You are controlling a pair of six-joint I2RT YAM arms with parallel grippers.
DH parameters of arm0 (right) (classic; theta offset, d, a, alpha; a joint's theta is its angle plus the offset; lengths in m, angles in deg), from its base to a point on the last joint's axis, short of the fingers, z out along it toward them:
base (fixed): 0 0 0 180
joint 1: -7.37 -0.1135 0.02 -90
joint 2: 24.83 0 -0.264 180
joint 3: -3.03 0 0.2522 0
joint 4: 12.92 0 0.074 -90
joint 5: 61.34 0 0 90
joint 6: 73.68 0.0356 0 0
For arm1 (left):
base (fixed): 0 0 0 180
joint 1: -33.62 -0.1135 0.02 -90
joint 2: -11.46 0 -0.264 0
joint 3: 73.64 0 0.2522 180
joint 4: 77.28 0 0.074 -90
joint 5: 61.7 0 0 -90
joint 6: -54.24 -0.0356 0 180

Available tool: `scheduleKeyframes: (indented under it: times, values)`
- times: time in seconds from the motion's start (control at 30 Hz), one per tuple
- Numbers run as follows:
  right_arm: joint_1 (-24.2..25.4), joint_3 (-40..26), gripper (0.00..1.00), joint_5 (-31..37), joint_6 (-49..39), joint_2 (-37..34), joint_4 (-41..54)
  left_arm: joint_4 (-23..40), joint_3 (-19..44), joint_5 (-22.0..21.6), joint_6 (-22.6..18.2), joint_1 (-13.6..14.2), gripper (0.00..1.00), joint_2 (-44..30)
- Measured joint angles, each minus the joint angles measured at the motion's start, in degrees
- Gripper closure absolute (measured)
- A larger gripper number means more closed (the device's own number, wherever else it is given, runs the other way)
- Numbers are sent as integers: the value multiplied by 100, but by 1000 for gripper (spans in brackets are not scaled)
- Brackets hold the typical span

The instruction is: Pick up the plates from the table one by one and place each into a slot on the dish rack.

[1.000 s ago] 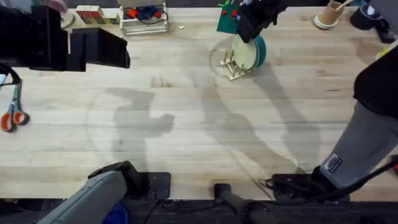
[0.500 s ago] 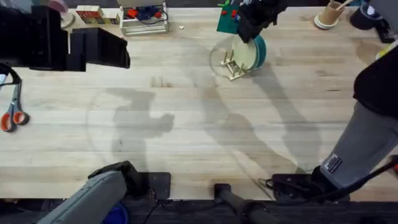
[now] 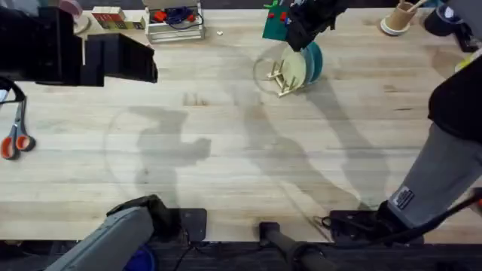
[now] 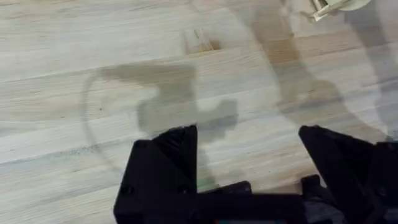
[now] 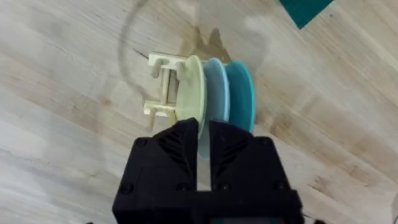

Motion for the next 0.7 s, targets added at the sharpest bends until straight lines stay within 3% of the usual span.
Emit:
scheduleKeyframes:
  times: [0.7]
  values:
    - [0, 0, 883, 1, 0, 251, 211, 0, 0, -1, 2, 0, 6, 0]
